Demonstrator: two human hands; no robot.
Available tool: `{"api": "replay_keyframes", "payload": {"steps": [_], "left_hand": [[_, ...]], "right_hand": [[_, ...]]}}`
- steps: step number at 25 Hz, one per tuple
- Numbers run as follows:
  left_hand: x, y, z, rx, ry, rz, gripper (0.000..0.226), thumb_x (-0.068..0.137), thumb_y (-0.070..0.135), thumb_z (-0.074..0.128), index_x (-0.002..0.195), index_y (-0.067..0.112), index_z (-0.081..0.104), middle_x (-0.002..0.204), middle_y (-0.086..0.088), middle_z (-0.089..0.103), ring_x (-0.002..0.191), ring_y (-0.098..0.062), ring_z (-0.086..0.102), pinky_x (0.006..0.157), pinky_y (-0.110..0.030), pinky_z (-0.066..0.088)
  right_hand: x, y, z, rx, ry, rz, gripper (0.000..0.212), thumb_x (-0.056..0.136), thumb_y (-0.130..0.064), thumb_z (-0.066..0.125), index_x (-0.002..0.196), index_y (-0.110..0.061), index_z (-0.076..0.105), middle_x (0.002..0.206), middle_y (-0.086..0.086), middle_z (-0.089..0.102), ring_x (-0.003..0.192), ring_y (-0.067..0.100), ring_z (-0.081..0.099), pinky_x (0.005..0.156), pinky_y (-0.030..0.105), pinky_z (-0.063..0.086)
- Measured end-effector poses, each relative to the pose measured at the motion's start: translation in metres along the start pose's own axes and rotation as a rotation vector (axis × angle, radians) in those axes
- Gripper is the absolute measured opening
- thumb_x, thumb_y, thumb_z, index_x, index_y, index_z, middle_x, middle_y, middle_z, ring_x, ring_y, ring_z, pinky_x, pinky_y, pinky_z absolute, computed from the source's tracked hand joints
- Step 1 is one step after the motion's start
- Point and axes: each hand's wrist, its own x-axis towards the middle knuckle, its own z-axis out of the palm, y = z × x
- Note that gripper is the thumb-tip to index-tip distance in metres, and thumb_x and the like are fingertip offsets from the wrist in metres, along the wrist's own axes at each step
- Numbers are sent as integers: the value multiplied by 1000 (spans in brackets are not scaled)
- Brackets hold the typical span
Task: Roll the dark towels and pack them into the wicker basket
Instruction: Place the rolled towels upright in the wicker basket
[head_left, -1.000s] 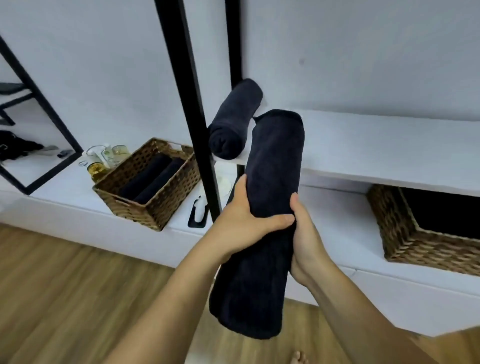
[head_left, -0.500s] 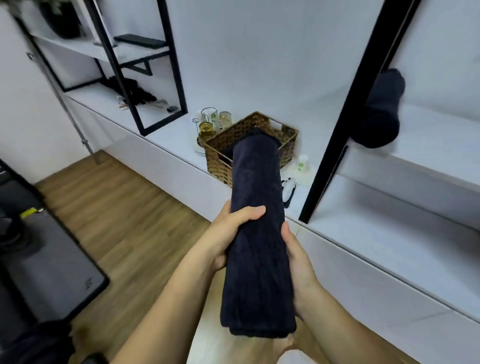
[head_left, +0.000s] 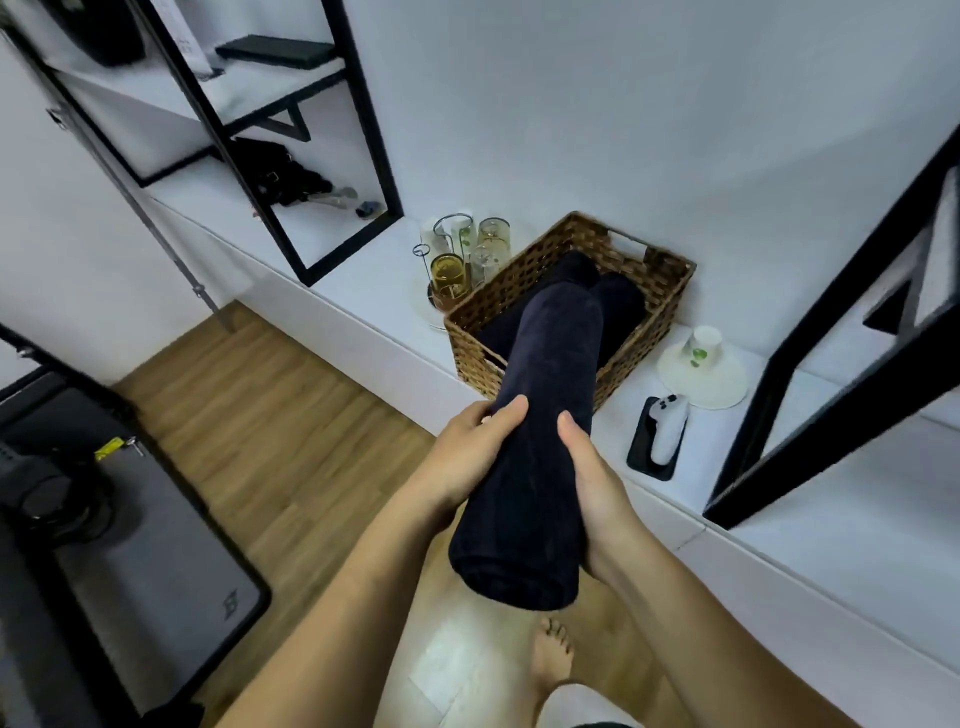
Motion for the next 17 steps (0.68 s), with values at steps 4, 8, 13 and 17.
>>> {"api": "replay_keyframes", "payload": {"steps": [4,8,13,17], "left_hand": [[73,43,-10,26,-26,7,42,93,54,58,126,29,58,116,8,69,99,-8,69,86,-27,56],[138,64,-27,129,-46,22,50,90,56,61,132,29,55,121,8,67,104,-10,67,96,-36,54],[228,85,-61,511,-19,161,48,93,44,62,136,25,55,123,13,60,110,-8,59,97,-30,49],[306,82,-88,885,-83,353,56,95,39,60,144,16,48,142,-3,53,129,-19,48,104,-29,38]], "right_hand": [[102,-52,-7,-21,120,-3,72,80,-64,69,138,-23,54,120,5,72,105,25,73,91,44,57],[186,-95,-9,-32,171,-48,83,73,-69,72,142,-28,50,123,3,71,105,26,72,94,49,57],[291,-120,1,-119,353,-105,72,89,-60,60,147,-25,39,137,-1,59,119,22,61,103,46,49],[365,-104,19,-235,492,-115,74,90,-59,59,151,-27,30,142,-4,53,124,18,55,107,39,44]]}}
